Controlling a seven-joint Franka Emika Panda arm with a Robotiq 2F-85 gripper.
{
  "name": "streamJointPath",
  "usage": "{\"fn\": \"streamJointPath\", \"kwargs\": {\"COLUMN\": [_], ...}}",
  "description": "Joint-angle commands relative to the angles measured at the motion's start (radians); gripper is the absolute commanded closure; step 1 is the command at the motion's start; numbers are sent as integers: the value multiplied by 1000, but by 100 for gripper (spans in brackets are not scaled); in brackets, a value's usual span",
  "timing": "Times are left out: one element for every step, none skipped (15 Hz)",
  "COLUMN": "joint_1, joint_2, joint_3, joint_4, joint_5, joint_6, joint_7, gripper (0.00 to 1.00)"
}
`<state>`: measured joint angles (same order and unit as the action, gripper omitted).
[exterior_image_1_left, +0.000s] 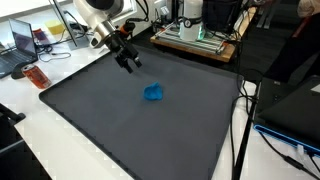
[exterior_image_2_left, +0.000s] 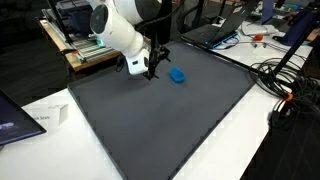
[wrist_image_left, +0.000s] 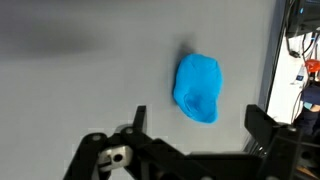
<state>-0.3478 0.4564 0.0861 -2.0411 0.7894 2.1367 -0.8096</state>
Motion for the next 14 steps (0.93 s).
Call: {"fn": "streamJointPath", "kwargs": {"joint_1": [43, 52, 64, 77, 90, 103, 118, 134, 148, 161, 175, 190, 203, 219], "joint_2": [-110, -129, -149, -171, -191, -211, -231, -253, -274, -294, -318, -340, -361, -385], "joint_3": [-39, -45, -51, -54, -57, -58, -58, -58, -56, -54, -52, -51, -50, -48], "joint_4": [-131, -154, -177, -202, -225, -248, -270, -296, -322, -347, -375, -401, -425, -452], "joint_5": [54, 57, 57, 61, 64, 67, 66, 64, 66, 70, 74, 68, 66, 58], "joint_6": [65, 83, 101, 127, 151, 180, 205, 239, 272, 302, 335, 368, 395, 429], "joint_7": [-77, -84, -85, -90, -93, -94, -89, -81, -79, -78, -75, -67, -62, -51], "gripper": [0, 0, 0, 0, 0, 0, 0, 0, 0, 0, 0, 0, 0, 0]}}
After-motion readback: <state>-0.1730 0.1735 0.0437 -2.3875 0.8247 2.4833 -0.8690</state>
